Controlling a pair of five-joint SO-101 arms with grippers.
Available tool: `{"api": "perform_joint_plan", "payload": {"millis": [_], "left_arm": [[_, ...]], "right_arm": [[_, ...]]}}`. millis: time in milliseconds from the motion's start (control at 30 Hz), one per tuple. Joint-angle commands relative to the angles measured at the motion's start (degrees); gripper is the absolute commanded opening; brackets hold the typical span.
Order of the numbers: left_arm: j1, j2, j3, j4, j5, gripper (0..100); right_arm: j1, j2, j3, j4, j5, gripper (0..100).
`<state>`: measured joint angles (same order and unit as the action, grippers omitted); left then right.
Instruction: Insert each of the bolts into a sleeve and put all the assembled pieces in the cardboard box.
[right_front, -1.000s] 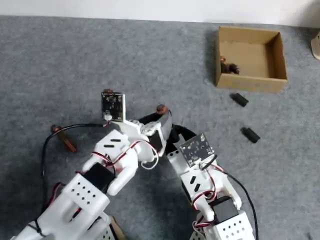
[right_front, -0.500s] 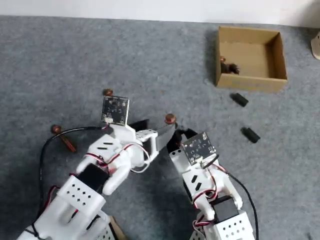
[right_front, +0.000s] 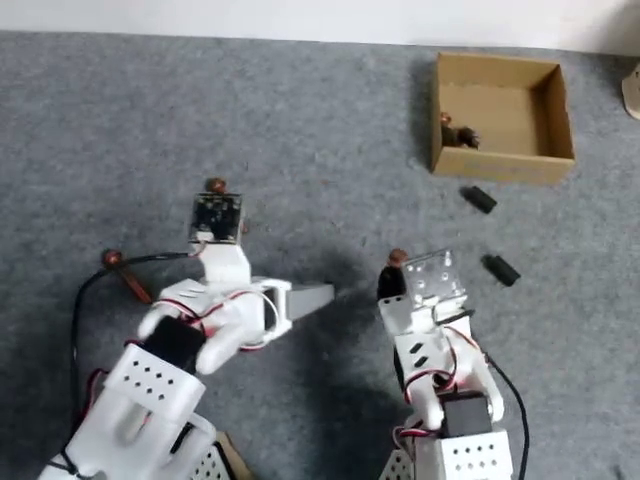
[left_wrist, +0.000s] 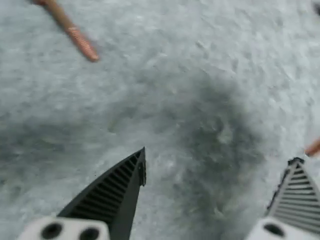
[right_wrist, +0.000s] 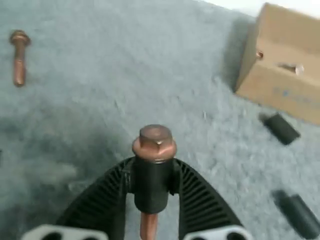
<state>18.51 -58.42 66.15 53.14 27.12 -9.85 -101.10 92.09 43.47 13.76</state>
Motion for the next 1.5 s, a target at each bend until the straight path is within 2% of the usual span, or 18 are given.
{"api": "perform_joint_plan", "payload": {"millis": [0,333,700,1133,1333,1467], "left_arm": [[-2.9,-0.6,-3.0,0.4,-0.3,40],[-3.4,-0.5,-0.8,0.4,-0.5,40],[-3.4,-0.3,-0.7,0.4,-0.7,40],[-3.4,-0.2,-0.2,0.2,-0.8,40],[-3.4,-0.2,5.0,-10.3,-0.8,40],[-3.4,-0.2,5.1,-10.7,-0.8,40]], "right_arm": [[1.7,8.5,-8.2,-0.1,2.5,0.5],[9.3,46.2,-37.5,-0.2,3.0,0.5],[15.2,71.1,-63.0,-0.2,6.1,0.5],[15.6,99.5,-92.2,-0.2,6.2,0.5],[15.6,114.0,-108.3,-0.2,6.2,0.5],[15.6,123.6,-119.6,-0.2,6.2,0.5]]}}
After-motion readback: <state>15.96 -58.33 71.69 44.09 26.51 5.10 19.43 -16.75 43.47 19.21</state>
